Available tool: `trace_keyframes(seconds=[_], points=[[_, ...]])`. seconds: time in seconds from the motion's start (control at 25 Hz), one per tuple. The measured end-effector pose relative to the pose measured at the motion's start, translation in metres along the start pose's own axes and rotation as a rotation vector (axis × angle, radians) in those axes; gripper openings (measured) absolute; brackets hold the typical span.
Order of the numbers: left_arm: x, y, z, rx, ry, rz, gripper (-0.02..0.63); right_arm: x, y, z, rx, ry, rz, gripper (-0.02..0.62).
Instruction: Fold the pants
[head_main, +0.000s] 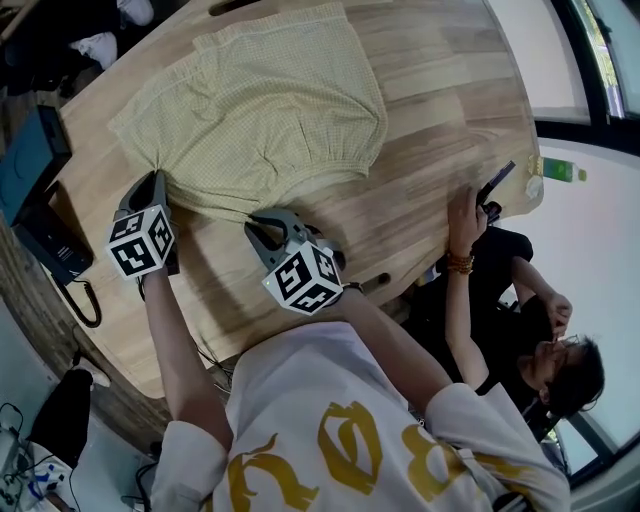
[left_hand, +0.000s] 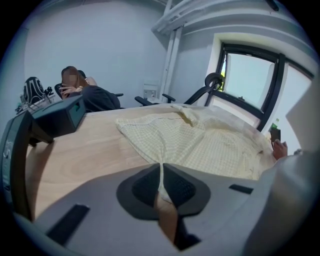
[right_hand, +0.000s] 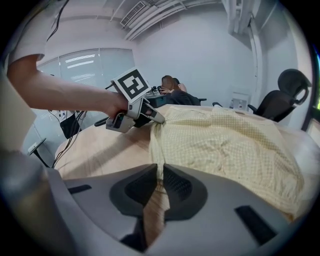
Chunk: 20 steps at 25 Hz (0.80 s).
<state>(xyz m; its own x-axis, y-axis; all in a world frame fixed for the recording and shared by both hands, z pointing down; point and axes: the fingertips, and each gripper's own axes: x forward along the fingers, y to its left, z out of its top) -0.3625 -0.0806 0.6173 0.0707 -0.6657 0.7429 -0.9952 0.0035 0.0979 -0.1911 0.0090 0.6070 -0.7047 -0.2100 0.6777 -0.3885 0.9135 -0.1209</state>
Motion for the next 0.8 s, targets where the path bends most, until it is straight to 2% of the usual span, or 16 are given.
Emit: trace_keyframes(seconds=[0.08,0.24,0.4,0.8], points=[[-0.001,-0.001,0.002,-0.011,-0.007,0.008,0.023,-0.003,0.001,0.002,0.000,-0.003,-0.002,0.038],[-0.007,-0.003,0.010,-0.104,-0.057,-0.016,0.023,-0.011,0.001,0.006,0.024,-0.021,-0.006,0.037],[-0.019,-0.002,0.017,-0.156,-0.088,-0.045,0.023,-0.019,0.003,0.010,0.002,-0.026,-0.009,0.037],[-0.054,-0.002,0.023,-0.154,-0.142,-0.033,0.023,-0.041,0.020,0.024,-0.014,-0.067,-0.014,0.035]])
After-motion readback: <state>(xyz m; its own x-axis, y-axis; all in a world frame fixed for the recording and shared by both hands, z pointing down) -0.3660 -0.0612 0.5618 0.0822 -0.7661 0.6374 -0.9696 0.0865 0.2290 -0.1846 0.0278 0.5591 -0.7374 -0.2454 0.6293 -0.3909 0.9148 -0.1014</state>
